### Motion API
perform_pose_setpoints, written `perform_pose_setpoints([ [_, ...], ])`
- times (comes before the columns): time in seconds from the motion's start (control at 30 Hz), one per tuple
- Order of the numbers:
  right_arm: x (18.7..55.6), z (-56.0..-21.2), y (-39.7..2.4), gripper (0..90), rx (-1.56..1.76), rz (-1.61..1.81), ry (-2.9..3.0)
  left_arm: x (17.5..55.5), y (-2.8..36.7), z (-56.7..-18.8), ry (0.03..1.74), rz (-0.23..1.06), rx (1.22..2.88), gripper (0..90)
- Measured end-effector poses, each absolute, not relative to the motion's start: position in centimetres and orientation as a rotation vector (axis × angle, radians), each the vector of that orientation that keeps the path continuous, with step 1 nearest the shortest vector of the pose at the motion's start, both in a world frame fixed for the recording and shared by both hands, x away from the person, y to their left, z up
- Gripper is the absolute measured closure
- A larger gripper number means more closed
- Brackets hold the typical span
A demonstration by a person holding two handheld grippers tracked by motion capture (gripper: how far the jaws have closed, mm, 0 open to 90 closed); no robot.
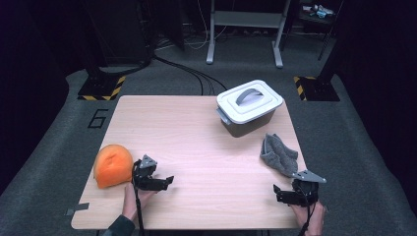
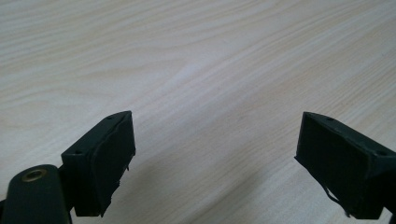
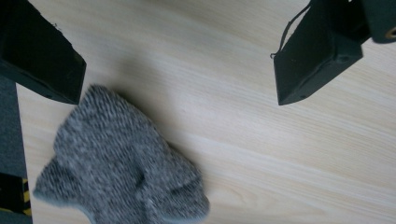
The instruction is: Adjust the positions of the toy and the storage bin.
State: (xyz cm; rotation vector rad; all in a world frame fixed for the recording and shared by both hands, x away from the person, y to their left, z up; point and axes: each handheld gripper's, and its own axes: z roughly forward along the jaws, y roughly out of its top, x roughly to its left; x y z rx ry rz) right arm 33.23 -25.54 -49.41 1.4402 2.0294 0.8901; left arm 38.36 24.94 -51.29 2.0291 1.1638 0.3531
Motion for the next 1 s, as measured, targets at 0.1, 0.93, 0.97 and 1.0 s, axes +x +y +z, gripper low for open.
perform_pose_setpoints([
  [0.1, 33.6, -48.4, -24.9, 1.9, 1.410, 0.912, 2.047, 38.3, 24.8, -51.8, 1.162, 0.353, 2.031, 11.4],
  [0.93, 40.0, -45.2, -18.9, 3.8, 1.216, 0.978, 2.223, 37.5, 23.9, -52.9, 1.096, 0.491, 2.101, 11.2],
  [0.97, 40.3, -45.0, -18.6, 3.8, 1.210, 0.977, 2.225, 37.5, 23.9, -52.9, 1.095, 0.493, 2.104, 11.2],
  [1.0, 40.5, -45.0, -18.4, 3.8, 1.204, 0.981, 2.231, 37.5, 23.9, -52.9, 1.095, 0.495, 2.104, 11.3],
])
